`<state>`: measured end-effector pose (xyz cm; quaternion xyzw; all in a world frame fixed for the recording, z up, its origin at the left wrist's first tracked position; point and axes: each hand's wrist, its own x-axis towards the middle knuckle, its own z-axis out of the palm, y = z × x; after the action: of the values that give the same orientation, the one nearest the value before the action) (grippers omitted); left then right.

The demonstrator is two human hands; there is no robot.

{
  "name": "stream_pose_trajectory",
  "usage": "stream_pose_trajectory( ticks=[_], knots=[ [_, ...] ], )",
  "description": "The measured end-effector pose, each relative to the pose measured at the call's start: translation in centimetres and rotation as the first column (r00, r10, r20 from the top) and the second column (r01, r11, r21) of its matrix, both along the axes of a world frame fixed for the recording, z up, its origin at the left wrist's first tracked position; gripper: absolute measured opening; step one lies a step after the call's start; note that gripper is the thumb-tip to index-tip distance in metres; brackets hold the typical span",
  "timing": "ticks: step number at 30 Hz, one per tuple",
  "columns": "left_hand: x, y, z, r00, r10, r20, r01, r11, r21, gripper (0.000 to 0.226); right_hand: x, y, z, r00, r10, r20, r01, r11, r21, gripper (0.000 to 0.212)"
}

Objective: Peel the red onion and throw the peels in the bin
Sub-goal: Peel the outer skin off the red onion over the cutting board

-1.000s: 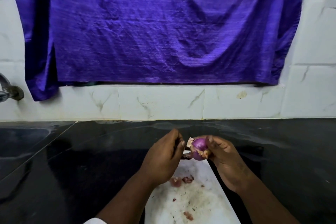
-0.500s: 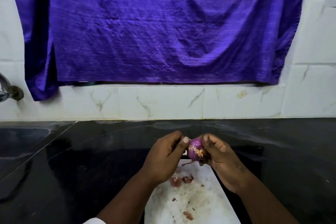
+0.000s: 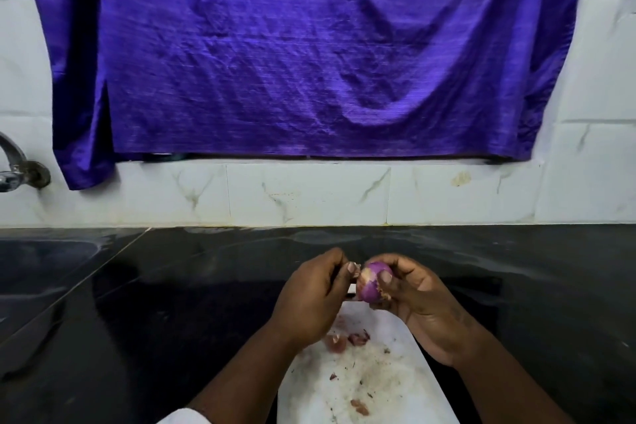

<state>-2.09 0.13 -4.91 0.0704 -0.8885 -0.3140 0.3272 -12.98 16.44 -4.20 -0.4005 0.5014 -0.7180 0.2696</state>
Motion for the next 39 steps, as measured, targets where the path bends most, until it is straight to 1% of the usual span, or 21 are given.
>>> stream_pose_trajectory(
  ticks=[2,4,6,8,10,13,16,19,25,27,28,30,32,35,37,39],
  knots=[
    [-0.1,-0.3,-0.1,0.999,0.041,0.024,-0.040,0.999,-0.036,0.027,0.0,0.0,0.1,0.998,0.016,0.060,-0.013,0.999,-0.052,0.057],
    [0.0,-0.4,0.0,0.998,0.045,0.044,-0.043,0.998,-0.054,0.023,-0.1,0.0,0.1,0.996,0.011,0.090,-0.004,0.998,-0.069,0.059],
    [0.1,-0.3,0.2,0.998,0.037,0.058,-0.034,0.998,-0.055,0.013,-0.1,0.0,0.0,0.998,-0.018,0.066,0.021,0.999,-0.047,0.060],
    [0.2,-0.1,0.3,0.999,0.023,0.035,-0.021,0.999,-0.048,0.004,0.0,0.0,0.0,0.998,-0.068,0.001,0.068,0.998,0.007,0.060],
    [0.3,0.0,0.5,1.000,-0.017,-0.025,0.016,1.000,-0.014,0.006,0.0,0.1,0.1,0.993,-0.105,-0.048,0.107,0.993,0.043,0.060],
    [0.6,0.3,0.8,0.994,-0.064,-0.090,0.065,0.998,0.011,0.020,0.0,0.2,0.1,0.990,-0.119,-0.072,0.122,0.992,0.040,0.056],
    [0.8,0.6,1.0,0.994,-0.055,-0.091,0.054,0.998,-0.019,0.027,0.0,0.3,0.2,0.986,-0.122,-0.112,0.128,0.991,0.044,0.040],
    [0.9,0.6,1.1,0.995,-0.051,-0.090,0.052,0.999,0.003,0.026,-0.1,0.2,-0.1,0.985,-0.101,-0.141,0.107,0.994,0.036,0.037],
    [1.1,0.7,1.3,0.991,-0.114,-0.067,0.120,0.989,0.092,0.023,-0.4,0.1,-0.3,0.983,-0.110,-0.148,0.114,0.993,0.019,0.040],
    [1.1,0.5,1.2,0.990,-0.126,-0.059,0.131,0.987,0.094,0.016,-0.3,0.1,-0.2,0.983,-0.112,-0.146,0.116,0.993,0.018,0.042],
    [1.1,0.4,1.2,0.991,-0.124,-0.057,0.129,0.987,0.094,0.012,-0.4,0.1,-0.2,0.983,-0.112,-0.145,0.115,0.993,0.017,0.046],
    [1.0,0.2,1.2,0.992,-0.109,-0.056,0.114,0.988,0.108,0.014,-0.4,0.1,-0.2,0.986,-0.108,-0.131,0.110,0.994,0.005,0.057],
    [0.9,0.2,1.2,0.994,-0.093,-0.051,0.099,0.988,0.116,0.016,-0.5,0.1,-0.3,0.987,-0.115,-0.109,0.115,0.993,-0.006,0.061],
    [0.7,0.3,1.0,0.995,-0.077,-0.061,0.083,0.990,0.118,0.016,-0.5,0.0,-0.3,0.987,-0.133,-0.086,0.132,0.991,-0.007,0.062],
    [0.5,0.3,1.0,0.994,-0.083,-0.073,0.094,0.983,0.155,0.017,-0.5,0.0,-0.2,0.990,-0.126,-0.064,0.125,0.992,-0.010,0.064],
    [0.5,0.3,1.0,0.994,-0.081,-0.075,0.095,0.975,0.203,0.019,-0.4,0.1,-0.1,0.995,-0.097,-0.038,0.097,0.995,-0.011,0.058]
  ],
)
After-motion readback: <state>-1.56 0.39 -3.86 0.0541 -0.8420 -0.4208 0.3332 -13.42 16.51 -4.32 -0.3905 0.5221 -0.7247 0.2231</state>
